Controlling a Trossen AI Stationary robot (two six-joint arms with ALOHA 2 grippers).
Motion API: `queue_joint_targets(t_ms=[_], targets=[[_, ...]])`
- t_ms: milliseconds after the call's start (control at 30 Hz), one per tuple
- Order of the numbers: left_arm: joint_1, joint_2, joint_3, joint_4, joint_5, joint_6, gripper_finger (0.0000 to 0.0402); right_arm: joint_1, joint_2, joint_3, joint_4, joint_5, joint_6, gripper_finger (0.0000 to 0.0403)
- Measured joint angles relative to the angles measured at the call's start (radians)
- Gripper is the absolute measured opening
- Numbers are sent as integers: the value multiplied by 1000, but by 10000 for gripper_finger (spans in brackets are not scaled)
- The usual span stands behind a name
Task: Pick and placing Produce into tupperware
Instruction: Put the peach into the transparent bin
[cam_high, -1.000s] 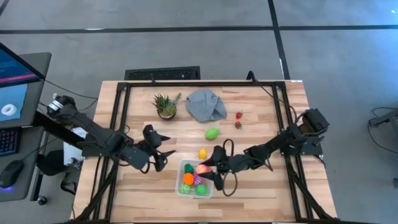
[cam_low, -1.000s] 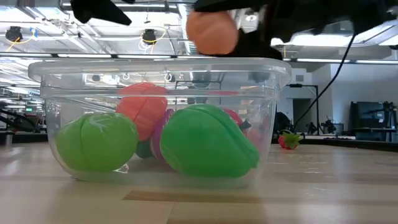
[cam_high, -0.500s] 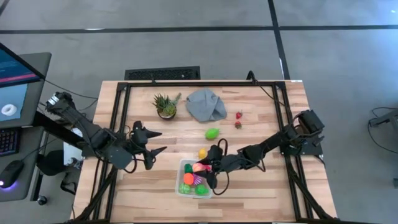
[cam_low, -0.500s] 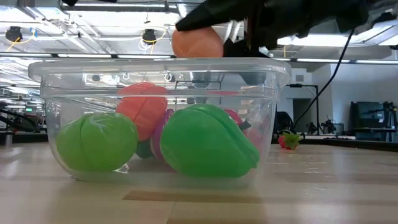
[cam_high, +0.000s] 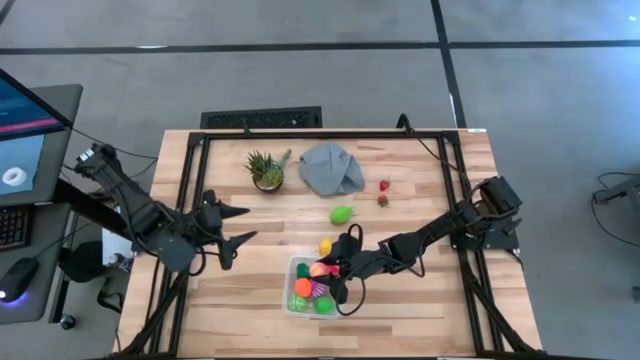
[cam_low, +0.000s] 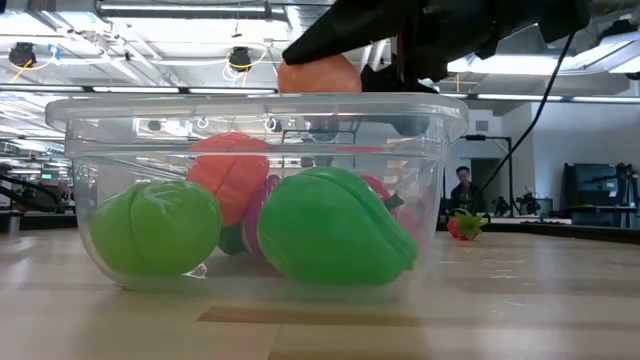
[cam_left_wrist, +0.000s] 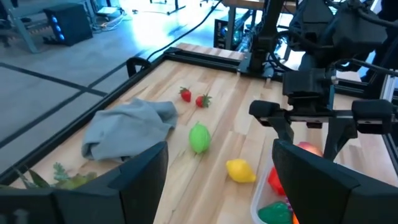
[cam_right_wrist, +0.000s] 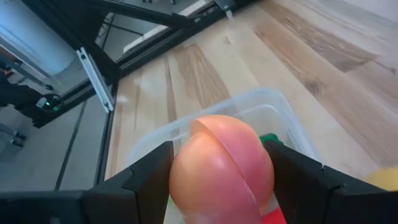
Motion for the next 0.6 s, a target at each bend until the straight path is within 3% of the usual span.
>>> queue_joint_targets(t_ms=[600], targets=[[-1,-6,0,-24,-35,-19,279,-8,12,-2,-27,-7,3,260]])
